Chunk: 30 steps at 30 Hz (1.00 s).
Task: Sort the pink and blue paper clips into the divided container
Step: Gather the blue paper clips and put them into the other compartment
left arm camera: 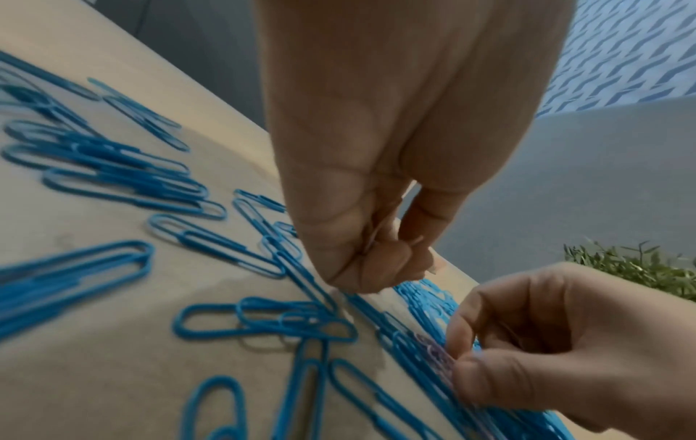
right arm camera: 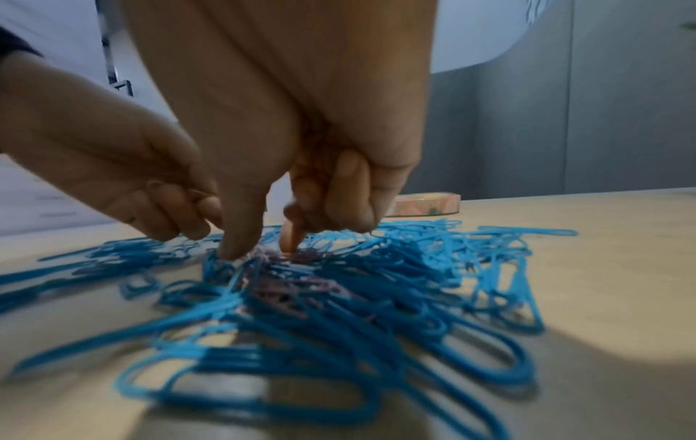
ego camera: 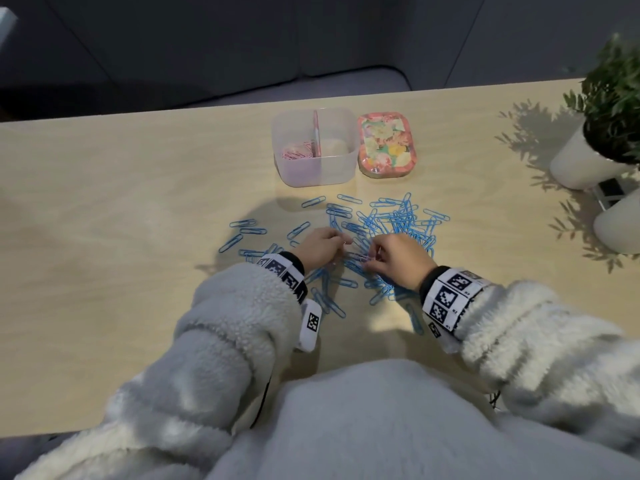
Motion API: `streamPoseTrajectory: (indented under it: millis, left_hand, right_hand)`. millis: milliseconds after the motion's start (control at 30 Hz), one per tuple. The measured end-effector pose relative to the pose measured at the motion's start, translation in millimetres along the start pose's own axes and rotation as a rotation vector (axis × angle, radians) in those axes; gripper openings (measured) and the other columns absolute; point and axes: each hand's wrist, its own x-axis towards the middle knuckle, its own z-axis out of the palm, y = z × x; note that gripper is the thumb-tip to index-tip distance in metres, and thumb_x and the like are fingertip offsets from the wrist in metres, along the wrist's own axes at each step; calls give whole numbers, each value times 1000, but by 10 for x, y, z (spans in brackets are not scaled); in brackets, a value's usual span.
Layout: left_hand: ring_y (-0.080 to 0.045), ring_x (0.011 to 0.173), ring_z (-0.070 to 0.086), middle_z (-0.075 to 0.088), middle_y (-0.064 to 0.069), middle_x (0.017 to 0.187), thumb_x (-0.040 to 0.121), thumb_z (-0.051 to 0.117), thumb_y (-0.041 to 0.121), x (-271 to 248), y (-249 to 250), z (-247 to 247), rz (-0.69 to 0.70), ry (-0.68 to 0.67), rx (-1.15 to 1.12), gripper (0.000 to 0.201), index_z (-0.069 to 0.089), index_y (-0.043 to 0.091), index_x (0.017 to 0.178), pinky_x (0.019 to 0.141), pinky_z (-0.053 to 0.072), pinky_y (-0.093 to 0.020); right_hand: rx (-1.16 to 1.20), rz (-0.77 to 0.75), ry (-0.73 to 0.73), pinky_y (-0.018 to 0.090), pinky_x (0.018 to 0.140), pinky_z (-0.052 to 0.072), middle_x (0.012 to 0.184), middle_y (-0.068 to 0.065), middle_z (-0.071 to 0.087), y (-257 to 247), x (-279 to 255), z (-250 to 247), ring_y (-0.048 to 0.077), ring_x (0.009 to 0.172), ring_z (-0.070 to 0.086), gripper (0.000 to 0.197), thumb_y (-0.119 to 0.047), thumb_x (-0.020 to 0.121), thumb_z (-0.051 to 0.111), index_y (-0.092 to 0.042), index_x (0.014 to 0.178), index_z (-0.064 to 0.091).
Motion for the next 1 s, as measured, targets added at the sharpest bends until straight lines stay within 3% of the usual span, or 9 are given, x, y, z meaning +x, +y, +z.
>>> streamPoseTrajectory:
  millis: [67,133,200,300,467,567,800,900,1000]
  left_hand:
    - [-11,52,44,51,0,65,92,48,12,17,21,49,40,22,68,14,53,12,78,37,35,-10]
    - [-15,61,51,56,-3,69,88,56,17,29,9,101,146,22,282,11,55,12,79,52,42,-14]
    - [-25,84,57,64,-12,88,86,57,17,50,-43,127,198,24,543,8,60,9,89,73,42,-27]
    - [-28,104,56,64,-14,107,87,53,13,58,-111,101,234,42,708,14,60,7,98,84,39,-32]
    - [-28,100,56,63,-11,100,88,52,13,47,-104,27,289,48,741,16,63,9,98,79,40,-31]
    - [-25,93,57,53,-1,83,86,57,19,36,-69,41,328,3,760,13,64,13,94,75,39,-29]
    - [-25,99,55,60,-11,103,88,57,21,72,-60,68,380,-29,848,15,61,9,96,83,41,-33]
    - [-26,99,53,57,-13,105,90,56,20,55,-88,38,351,-39,809,16,59,5,95,85,40,-32]
    - [-22,83,51,55,-7,88,91,52,19,35,-101,7,322,21,637,10,53,11,86,74,38,-30]
  right_hand:
    - [-29,-37,-3,32,68,41,85,10,66,23,-14,41,29,83,58,12,-23,78,68,-14,82,62]
    - [-47,-70,-1,34,70,44,84,8,65,38,-14,86,29,84,59,5,-20,80,63,-16,82,61]
    - [-6,-74,-10,30,64,39,68,-1,56,58,-4,108,24,72,54,9,-18,81,60,-20,73,57]
    - [220,-26,-40,26,59,35,55,-8,47,154,16,74,14,54,44,30,-11,85,56,-24,60,44]
    - [650,123,-49,18,44,34,55,0,46,258,-57,-73,1,39,40,28,-1,88,54,-17,66,52]
    - [812,206,16,17,40,30,56,4,46,313,-93,-180,6,40,39,27,3,87,52,-14,66,54]
    - [1135,279,138,16,33,31,45,-3,57,451,-145,-279,6,33,41,18,8,86,53,-8,82,59]
    - [1170,363,172,16,35,35,59,2,55,455,-125,-322,6,36,46,26,7,89,40,-6,85,62]
    - [1325,503,73,16,37,42,64,3,44,474,-139,-381,8,36,48,34,-1,88,26,-8,75,56]
